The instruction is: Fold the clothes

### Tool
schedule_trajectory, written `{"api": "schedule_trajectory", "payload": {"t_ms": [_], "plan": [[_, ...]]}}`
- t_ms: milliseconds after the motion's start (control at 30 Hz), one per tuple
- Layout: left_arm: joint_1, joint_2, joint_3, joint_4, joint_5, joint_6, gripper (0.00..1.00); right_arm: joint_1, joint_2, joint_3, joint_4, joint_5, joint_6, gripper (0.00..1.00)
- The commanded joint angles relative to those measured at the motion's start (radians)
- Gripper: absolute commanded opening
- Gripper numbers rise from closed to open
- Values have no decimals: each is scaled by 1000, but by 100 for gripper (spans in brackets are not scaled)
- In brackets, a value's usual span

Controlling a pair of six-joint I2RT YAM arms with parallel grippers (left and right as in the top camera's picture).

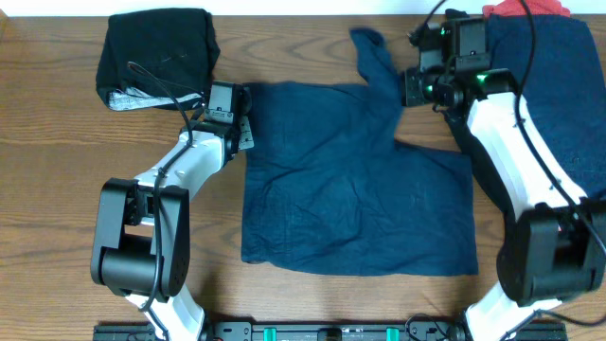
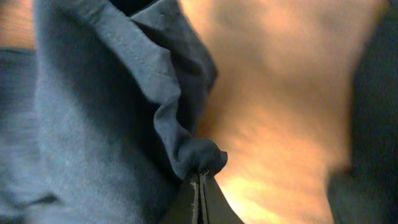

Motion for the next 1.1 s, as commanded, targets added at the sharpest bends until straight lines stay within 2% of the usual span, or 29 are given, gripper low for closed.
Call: {"api": "schedule_trajectory", "payload": {"t_ms": [0, 33, 100, 167, 333, 667, 867, 1000, 1067], "plan": [[1, 15, 4, -3, -12, 9, 30, -25, 68, -27, -46, 249, 171, 5], [1, 15, 4, -3, -12, 9, 30, -29, 84, -27, -65, 270, 183, 13], [1, 15, 4, -3, -12, 9, 30, -40, 110, -27, -103, 293, 196, 38], [1, 15, 4, -3, -12, 9, 30, -55, 116, -27, -127, 298, 225, 43], [1, 15, 4, -3, -12, 9, 31, -88, 55, -20, -137, 247, 243, 43], [1, 15, 4, 4, -12, 8, 31, -88, -217, -3, -120, 188, 164, 46], [2, 10, 4, 16, -11, 8, 30, -31, -137, -3, -82, -80, 61, 51], [10, -45, 6, 13, 52, 10, 30, 38, -29, -3, -27, -135, 48, 53], [16, -87, 11, 16, 107, 61, 31, 66, 18, -3, 2, -134, 47, 52]]}}
